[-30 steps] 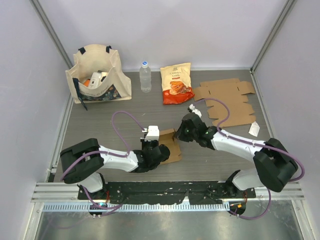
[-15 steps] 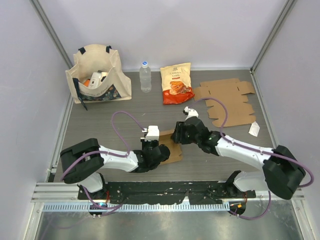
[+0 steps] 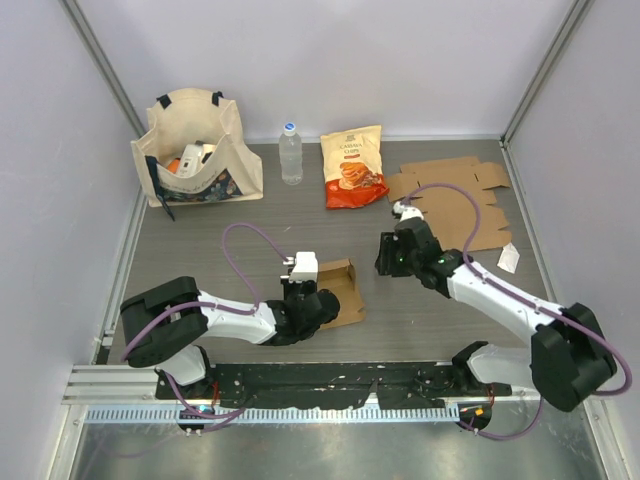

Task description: Fold the paper box

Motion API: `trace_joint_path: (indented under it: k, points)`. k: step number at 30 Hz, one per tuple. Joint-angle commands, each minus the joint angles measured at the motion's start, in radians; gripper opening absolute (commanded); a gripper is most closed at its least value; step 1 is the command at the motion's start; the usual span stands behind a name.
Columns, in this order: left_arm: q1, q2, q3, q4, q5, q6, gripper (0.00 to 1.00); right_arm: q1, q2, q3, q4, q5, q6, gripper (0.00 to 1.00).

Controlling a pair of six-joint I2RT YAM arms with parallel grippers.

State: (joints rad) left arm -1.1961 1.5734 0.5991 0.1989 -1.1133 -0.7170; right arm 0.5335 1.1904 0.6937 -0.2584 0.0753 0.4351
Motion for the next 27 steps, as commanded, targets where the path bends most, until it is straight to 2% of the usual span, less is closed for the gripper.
trace_joint_path:
  k: [1,5,9,14,17,22,27]
  points:
    - [-0.003,0.010,-0.004,0.025,-0.020,0.013,0.00,0.084,0.061,0.018,0.034,0.000,-0.140,0.48]
    - [-0.003,0.017,-0.001,0.030,-0.016,0.013,0.00,0.149,0.074,-0.026,0.172,-0.012,-0.190,0.49]
    - [-0.003,0.025,-0.001,0.040,-0.007,0.013,0.00,0.210,0.087,-0.100,0.413,-0.046,-0.255,0.49]
    - [-0.003,0.022,0.004,0.039,-0.003,0.019,0.00,0.250,0.107,-0.138,0.525,-0.054,-0.318,0.49]
    - [-0.003,0.017,-0.002,0.040,-0.003,0.019,0.00,0.255,0.110,-0.164,0.580,-0.026,-0.337,0.49]
    - [-0.003,0.011,-0.009,0.040,0.000,0.016,0.00,0.266,0.133,-0.243,0.764,0.079,-0.357,0.49]
    - [-0.003,0.007,-0.009,0.036,0.006,0.014,0.00,0.289,0.181,-0.295,0.922,0.136,-0.380,0.41]
